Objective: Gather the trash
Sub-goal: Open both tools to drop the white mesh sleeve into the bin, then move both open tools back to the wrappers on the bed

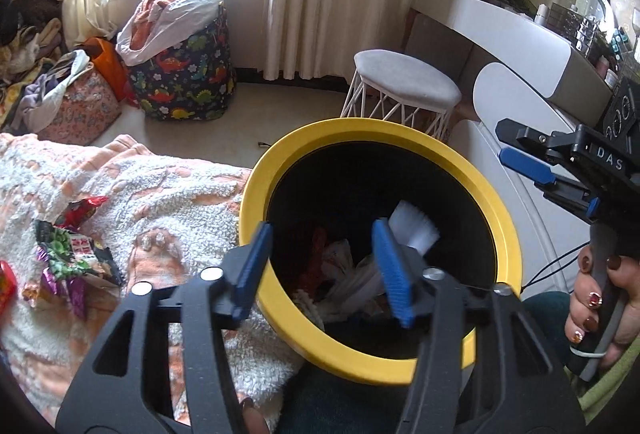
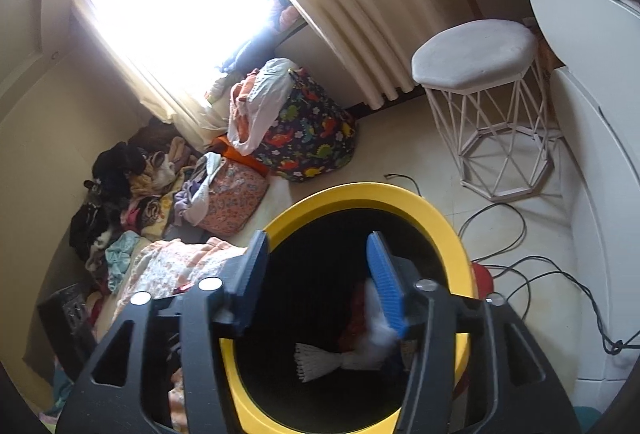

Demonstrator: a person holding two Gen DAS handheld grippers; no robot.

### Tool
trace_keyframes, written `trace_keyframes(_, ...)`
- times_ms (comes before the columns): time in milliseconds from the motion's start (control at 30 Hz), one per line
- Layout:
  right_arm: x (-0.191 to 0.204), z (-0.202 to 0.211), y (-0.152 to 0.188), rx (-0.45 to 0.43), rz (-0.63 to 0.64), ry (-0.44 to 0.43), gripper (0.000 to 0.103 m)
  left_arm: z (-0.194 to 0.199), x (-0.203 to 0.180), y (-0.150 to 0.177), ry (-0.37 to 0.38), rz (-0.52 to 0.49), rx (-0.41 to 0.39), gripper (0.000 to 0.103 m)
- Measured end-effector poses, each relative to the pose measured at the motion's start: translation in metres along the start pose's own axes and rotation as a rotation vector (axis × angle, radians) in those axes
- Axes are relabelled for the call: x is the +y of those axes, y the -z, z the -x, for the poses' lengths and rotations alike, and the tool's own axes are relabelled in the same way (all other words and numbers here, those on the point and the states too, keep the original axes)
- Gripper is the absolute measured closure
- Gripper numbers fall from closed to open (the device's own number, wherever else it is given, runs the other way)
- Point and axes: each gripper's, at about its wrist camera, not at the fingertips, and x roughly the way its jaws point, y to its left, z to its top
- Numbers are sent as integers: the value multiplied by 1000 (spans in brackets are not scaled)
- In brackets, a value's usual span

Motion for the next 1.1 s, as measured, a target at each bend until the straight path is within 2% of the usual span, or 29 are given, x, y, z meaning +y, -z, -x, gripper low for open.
trace_keyframes(33, -1, 1, 1, -4, -3, 10, 39, 2, 1, 0, -4, 6, -3, 39)
trace_keyframes(100, -2, 1, 1, -13, -6, 23, 32, 6, 4, 1, -17, 20, -11, 25)
trace_keyframes(167, -1, 2, 2, -19, 3, 43, 24, 9, 8, 2, -25, 38, -19, 20)
trace_keyframes(200, 0, 2, 1, -24, 13, 48, 21, 11, 10, 2, -30, 43, -20, 12)
trace_keyframes(433, 19, 0, 5, -41, 103, 67, 14, 24, 22, 5, -58, 80, -38, 11)
trace_keyframes(1100, 70, 0, 23, -76, 251, 36, 8, 66, 52, 13, -104, 157, -122, 11)
